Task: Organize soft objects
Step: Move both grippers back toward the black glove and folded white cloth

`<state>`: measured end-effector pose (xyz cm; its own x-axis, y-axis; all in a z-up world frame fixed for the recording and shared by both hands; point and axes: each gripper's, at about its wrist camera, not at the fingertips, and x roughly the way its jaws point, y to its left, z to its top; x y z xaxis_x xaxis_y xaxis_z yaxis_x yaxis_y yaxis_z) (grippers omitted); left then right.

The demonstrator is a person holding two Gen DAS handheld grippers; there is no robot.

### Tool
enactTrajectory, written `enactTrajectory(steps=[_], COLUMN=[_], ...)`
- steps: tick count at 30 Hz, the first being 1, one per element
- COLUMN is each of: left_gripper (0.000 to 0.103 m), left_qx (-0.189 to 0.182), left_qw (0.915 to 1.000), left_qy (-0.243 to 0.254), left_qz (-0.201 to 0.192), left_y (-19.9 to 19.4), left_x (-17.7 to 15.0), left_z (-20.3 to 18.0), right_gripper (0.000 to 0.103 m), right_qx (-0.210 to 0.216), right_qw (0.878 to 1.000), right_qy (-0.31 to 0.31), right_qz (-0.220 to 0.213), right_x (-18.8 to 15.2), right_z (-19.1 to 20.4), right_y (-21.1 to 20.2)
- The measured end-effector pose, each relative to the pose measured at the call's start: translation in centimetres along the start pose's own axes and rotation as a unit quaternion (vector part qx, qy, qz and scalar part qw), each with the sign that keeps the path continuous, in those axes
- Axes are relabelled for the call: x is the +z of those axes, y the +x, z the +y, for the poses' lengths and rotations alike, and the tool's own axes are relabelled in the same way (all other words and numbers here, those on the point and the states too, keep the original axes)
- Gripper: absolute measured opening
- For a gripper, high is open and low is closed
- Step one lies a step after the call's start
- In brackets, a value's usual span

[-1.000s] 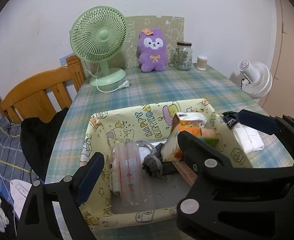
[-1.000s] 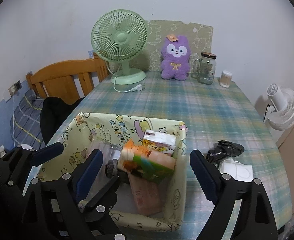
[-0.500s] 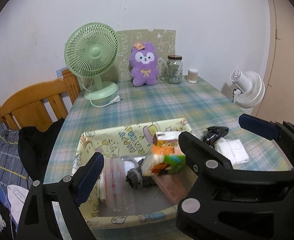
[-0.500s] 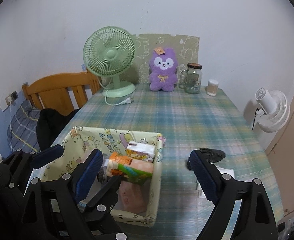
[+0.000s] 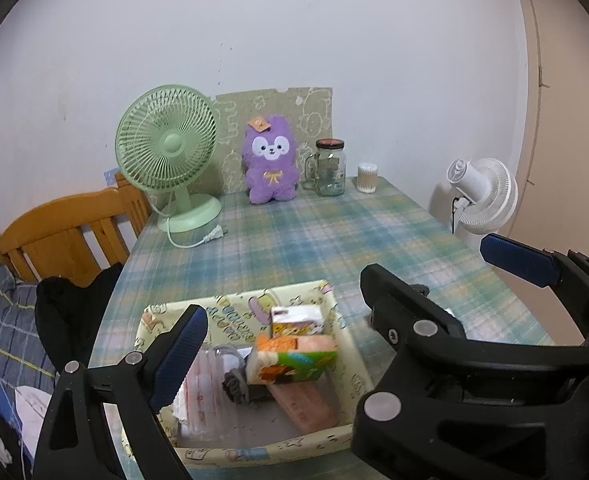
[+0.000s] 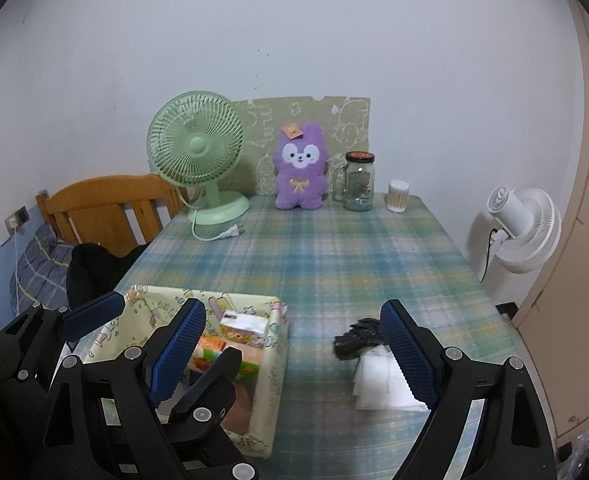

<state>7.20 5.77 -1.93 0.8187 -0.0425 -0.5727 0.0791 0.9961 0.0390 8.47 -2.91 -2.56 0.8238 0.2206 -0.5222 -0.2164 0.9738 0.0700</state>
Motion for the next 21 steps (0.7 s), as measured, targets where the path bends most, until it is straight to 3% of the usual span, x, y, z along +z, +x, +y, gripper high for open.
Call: enactTrajectory(steps=[21], left_gripper=[0.097], left_qx=[-0.016], left_qw=[0.9993], left_qy=[0.003], left_qz=[-0.032], left_y=[-1.1], left_x=[1.7], left_z=[-6.2], right_gripper=[0.094], right_qx=[-0.024], right_qw=[0.999], right_qy=[0.022], right_qz=[-0.028], right_x=[0.7], right_z=[-5.9], right_y=[-2.9])
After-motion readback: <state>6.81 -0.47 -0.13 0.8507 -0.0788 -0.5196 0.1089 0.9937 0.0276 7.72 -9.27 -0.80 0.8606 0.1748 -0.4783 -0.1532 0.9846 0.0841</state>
